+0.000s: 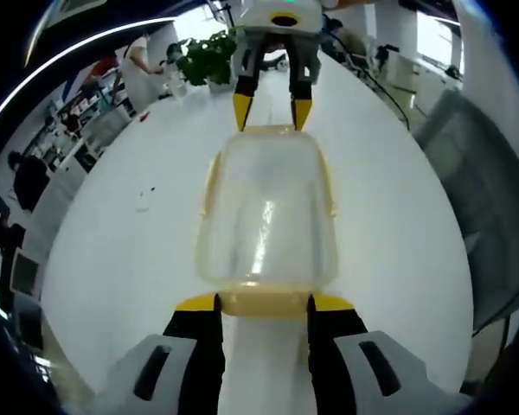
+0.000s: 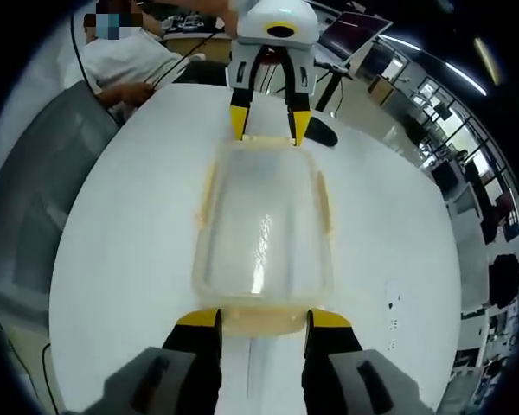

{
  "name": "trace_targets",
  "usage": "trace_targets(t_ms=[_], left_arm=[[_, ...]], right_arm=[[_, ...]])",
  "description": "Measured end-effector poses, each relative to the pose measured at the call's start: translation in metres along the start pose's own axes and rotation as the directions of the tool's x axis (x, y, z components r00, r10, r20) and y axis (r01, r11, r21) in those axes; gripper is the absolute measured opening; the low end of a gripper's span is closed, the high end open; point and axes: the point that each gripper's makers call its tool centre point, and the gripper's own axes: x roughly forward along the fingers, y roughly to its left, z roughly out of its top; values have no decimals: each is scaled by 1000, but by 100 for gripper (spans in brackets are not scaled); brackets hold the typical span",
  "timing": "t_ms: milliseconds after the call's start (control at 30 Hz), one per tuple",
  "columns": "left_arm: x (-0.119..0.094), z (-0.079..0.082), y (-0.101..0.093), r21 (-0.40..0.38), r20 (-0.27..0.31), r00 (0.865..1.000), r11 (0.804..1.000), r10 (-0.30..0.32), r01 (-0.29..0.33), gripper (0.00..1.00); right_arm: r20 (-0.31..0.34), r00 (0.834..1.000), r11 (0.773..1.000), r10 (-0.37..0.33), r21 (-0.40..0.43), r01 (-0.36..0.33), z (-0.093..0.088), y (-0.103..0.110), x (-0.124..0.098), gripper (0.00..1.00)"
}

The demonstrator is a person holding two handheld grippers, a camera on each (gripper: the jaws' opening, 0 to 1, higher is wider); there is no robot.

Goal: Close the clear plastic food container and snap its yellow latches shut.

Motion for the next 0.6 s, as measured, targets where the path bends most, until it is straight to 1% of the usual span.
trace_targets(t_ms=[300,600], left_arm=[[8,18,1,7,5,1000,1000,3,-3,36],[20,32,4,6,13,1000,1000,-1,1,35]], right_arm=[[-8,1000,1000,-14,-6,14,-16,-2,-12,34],[-12,1000,1000,-12,-6,12,-33,-5,-20,34]])
